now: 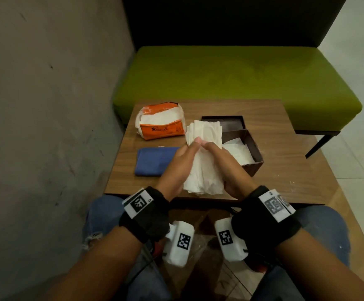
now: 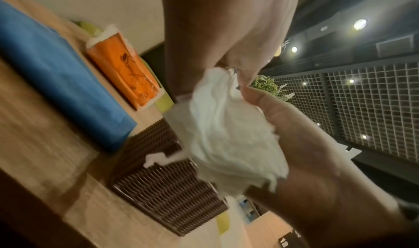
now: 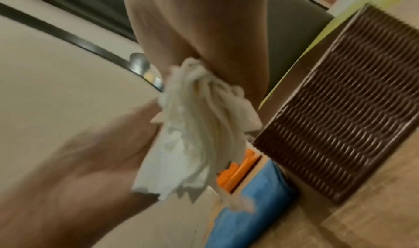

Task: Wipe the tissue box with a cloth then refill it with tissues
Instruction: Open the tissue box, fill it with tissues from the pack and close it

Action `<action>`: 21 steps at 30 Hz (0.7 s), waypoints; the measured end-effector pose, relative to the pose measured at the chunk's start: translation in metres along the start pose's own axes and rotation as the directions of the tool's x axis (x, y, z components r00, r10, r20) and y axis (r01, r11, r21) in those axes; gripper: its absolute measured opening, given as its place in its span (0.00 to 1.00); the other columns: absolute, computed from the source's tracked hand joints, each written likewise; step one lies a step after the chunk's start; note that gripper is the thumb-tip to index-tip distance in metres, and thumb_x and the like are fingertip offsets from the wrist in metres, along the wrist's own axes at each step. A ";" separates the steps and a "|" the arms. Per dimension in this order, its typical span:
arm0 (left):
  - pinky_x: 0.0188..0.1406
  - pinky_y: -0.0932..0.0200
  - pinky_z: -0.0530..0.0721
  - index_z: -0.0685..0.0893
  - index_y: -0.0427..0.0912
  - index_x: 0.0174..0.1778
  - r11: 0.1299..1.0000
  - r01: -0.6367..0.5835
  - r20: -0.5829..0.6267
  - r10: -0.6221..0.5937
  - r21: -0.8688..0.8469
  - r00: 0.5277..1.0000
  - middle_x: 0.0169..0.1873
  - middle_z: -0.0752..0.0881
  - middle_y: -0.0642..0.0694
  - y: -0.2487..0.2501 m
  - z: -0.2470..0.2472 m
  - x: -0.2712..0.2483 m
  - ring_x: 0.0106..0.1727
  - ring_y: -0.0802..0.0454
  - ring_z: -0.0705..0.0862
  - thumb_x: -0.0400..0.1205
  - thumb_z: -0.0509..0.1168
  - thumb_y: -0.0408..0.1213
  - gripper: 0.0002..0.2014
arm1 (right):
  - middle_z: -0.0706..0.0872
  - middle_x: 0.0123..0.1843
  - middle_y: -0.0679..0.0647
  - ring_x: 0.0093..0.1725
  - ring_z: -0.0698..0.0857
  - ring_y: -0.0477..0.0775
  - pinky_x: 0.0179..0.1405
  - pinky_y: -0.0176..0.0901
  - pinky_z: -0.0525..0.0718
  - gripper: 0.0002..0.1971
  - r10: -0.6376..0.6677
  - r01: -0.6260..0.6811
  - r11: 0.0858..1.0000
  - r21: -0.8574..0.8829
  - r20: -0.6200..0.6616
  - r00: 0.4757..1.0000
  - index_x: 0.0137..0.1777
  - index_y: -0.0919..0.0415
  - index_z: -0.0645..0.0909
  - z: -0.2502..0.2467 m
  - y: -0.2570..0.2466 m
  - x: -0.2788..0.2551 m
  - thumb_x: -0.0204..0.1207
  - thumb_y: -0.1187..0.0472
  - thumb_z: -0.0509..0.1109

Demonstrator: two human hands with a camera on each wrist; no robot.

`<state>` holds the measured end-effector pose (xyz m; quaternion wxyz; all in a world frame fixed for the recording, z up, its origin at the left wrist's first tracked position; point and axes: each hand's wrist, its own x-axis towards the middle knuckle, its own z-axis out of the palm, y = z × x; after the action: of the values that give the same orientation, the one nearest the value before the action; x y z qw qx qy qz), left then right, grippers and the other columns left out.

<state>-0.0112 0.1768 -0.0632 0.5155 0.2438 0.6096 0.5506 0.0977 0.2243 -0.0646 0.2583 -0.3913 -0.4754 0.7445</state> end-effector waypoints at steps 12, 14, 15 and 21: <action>0.36 0.68 0.82 0.85 0.42 0.53 0.767 -0.284 0.364 0.071 0.575 0.929 0.42 0.89 0.52 0.024 -0.028 0.009 0.41 0.60 0.87 0.82 0.63 0.46 0.12 | 0.91 0.51 0.51 0.50 0.90 0.50 0.47 0.43 0.89 0.16 -0.099 0.112 0.851 -0.513 0.054 0.994 0.58 0.59 0.86 -0.031 -0.027 0.009 0.72 0.55 0.78; 0.43 0.60 0.85 0.84 0.41 0.57 0.824 -0.260 0.319 0.101 0.504 0.942 0.49 0.90 0.46 0.024 -0.034 0.012 0.48 0.53 0.88 0.82 0.65 0.46 0.14 | 0.93 0.48 0.53 0.48 0.92 0.54 0.42 0.44 0.90 0.09 -0.130 0.120 0.888 -0.443 0.007 0.991 0.52 0.59 0.88 -0.036 -0.025 0.012 0.74 0.58 0.77; 0.45 0.58 0.86 0.83 0.43 0.59 0.895 -0.203 0.269 0.098 0.397 0.958 0.51 0.89 0.46 0.022 -0.038 0.013 0.51 0.51 0.88 0.82 0.64 0.46 0.15 | 0.93 0.48 0.53 0.48 0.92 0.54 0.40 0.43 0.90 0.07 -0.146 0.125 0.922 -0.367 -0.031 0.989 0.52 0.59 0.87 -0.040 -0.025 0.013 0.76 0.60 0.75; 0.69 0.46 0.78 0.74 0.43 0.73 0.925 0.069 0.225 0.018 -0.375 0.974 0.68 0.81 0.41 0.002 -0.029 0.005 0.69 0.45 0.80 0.83 0.49 0.59 0.30 | 0.91 0.58 0.54 0.54 0.91 0.51 0.50 0.44 0.90 0.14 -0.112 0.109 0.992 -0.055 -0.040 0.993 0.67 0.60 0.81 -0.045 -0.019 0.009 0.83 0.61 0.66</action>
<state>-0.0395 0.1699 -0.0675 0.6257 0.1919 0.4323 0.6203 0.1297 0.2616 -0.0610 0.2990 -0.3871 -0.5101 0.7076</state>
